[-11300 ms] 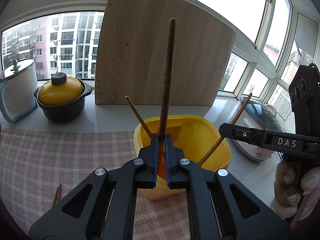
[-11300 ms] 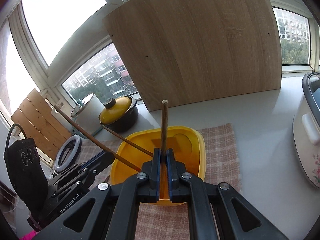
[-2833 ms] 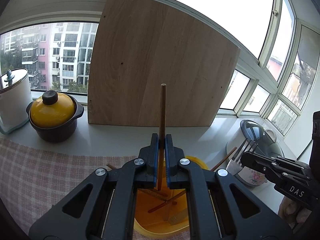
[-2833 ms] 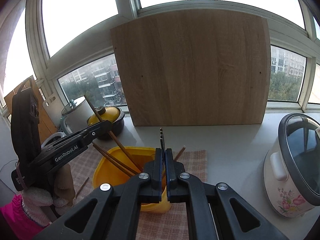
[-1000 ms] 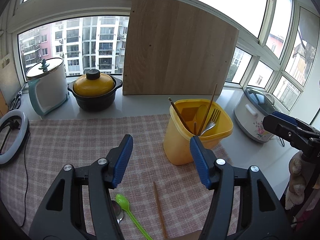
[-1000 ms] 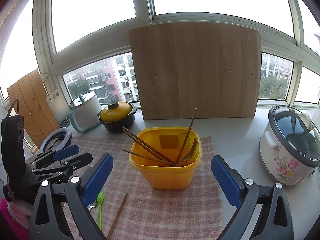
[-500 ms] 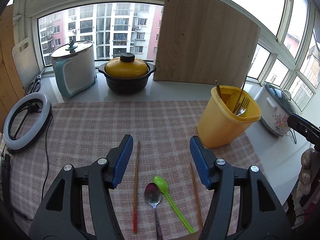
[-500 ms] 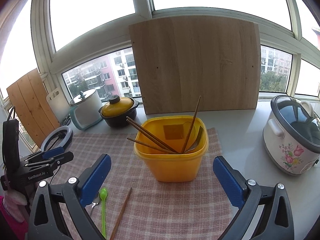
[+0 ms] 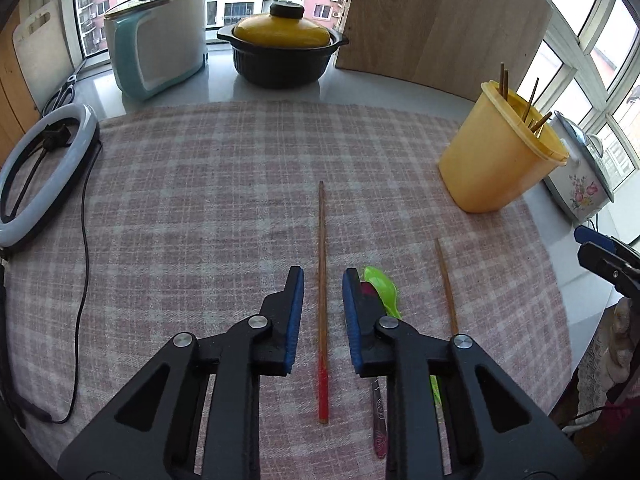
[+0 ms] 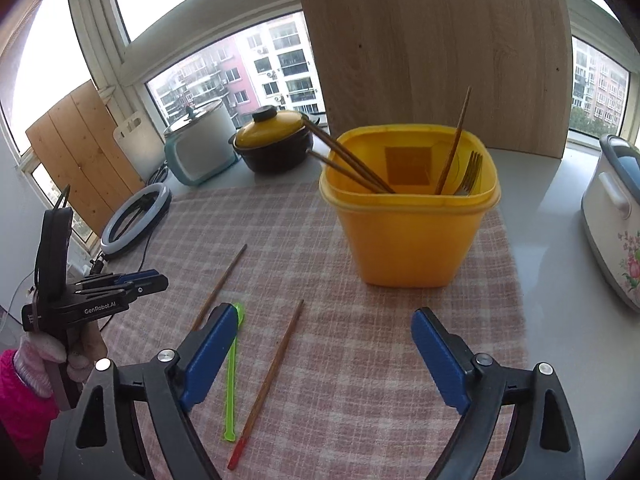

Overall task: Organize utensils
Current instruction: 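Withdraw the open right tool back to the utensils on the cloth, then close the right tool on a red-tipped wooden chopstick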

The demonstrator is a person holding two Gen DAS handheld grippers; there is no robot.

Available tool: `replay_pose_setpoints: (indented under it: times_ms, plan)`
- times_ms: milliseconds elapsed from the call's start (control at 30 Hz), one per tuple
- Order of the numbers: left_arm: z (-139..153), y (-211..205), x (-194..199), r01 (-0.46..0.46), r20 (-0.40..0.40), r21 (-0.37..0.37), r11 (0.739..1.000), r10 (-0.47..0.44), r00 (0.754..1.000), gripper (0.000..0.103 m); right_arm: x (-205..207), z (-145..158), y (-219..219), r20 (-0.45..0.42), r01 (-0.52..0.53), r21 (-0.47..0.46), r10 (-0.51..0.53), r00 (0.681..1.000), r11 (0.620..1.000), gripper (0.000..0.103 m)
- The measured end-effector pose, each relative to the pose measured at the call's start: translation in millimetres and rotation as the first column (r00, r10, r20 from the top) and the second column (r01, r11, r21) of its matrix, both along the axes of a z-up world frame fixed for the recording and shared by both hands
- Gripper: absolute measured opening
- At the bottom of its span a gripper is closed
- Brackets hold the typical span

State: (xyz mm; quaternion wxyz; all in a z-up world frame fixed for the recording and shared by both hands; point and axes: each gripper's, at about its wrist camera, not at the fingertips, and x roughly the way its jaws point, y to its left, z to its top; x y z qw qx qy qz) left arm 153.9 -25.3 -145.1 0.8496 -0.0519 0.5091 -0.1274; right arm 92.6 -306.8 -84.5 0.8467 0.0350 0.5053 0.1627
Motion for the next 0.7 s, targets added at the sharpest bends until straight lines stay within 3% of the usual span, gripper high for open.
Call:
replay_pose_setpoints:
  times_ms: [233,300,700]
  plan:
    - [-22.3,-2.8,22.7,0.055,-0.100,-0.019,0.998,-0.057,0.993,0.018,4.4,-54.8,30.3,-0.218,-0.015,0.038,0.023,0.976,0.999,0.046]
    - [-28.4,-4.9,29.9,0.068,-0.119,-0.017,0.998,-0.070,0.990,0.018,5.8,-67.3,39.0,-0.257,-0.010,0.028,0.017,0.966,1.000,0.040]
    - [-53.3,-25.0,68.7,0.169,-0.190,0.058,0.984,-0.155,0.969,0.018,26.0,-107.4,68.2,-0.352,0.040,-0.046,-0.054,0.934,0.998,0.031]
